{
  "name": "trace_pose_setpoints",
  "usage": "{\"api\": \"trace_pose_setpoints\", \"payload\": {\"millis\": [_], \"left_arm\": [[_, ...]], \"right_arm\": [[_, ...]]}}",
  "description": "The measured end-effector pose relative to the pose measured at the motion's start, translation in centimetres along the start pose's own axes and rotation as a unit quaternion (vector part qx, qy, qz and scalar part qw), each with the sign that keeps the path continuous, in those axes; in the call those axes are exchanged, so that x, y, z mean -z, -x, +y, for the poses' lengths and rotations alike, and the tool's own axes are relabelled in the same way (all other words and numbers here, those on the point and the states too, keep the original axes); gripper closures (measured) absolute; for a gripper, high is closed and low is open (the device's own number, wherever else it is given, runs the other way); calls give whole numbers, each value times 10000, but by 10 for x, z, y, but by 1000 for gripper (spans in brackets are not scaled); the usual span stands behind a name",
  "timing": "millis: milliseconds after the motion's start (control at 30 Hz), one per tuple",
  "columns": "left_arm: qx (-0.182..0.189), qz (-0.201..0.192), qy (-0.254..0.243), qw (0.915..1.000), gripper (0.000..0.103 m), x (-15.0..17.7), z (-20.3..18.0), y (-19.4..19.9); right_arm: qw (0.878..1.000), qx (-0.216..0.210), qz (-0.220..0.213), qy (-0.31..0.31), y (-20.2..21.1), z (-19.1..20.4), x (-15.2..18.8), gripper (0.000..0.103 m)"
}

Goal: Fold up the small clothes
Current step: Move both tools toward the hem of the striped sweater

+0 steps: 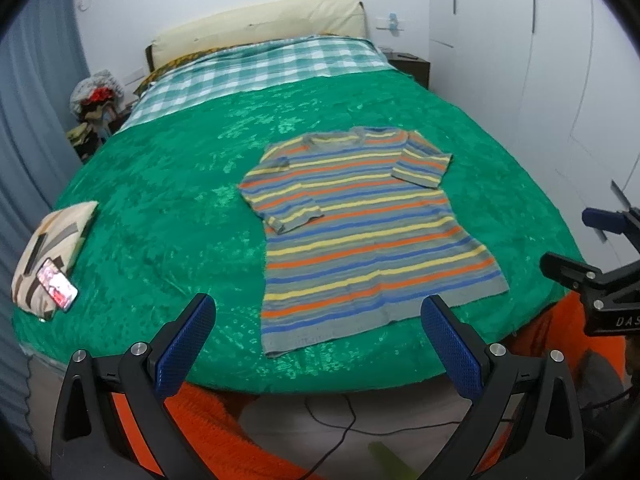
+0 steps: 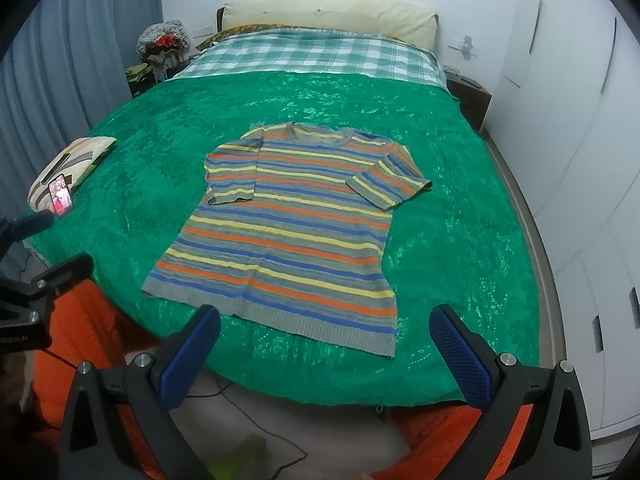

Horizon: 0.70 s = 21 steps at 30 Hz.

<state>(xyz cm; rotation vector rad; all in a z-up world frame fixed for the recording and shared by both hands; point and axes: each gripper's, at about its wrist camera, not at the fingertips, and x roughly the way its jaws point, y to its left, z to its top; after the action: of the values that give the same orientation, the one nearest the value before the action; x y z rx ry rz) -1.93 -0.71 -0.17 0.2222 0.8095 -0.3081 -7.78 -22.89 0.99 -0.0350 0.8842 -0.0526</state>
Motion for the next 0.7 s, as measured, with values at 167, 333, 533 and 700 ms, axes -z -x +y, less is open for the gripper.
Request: {"api": "trace_pose_setpoints", "payload": {"millis": [167,333,533,700], "left_arm": [[-1,-6,-47,10000,1,1,-3,0],[82,-2,48,10000,1,2,-1,0],[142,17,25,9999,1,3,-1,-1],[182,35,7,9998,1,5,-2,-2]], "right_arm": [[10000,-22,19,2,-1,0,1,0],[10000,-50,54,20,-3,1,3,0],[10000,-66,66,22,-3,2,4,0],[9999,-92,84,32,-5,4,5,0]]}}
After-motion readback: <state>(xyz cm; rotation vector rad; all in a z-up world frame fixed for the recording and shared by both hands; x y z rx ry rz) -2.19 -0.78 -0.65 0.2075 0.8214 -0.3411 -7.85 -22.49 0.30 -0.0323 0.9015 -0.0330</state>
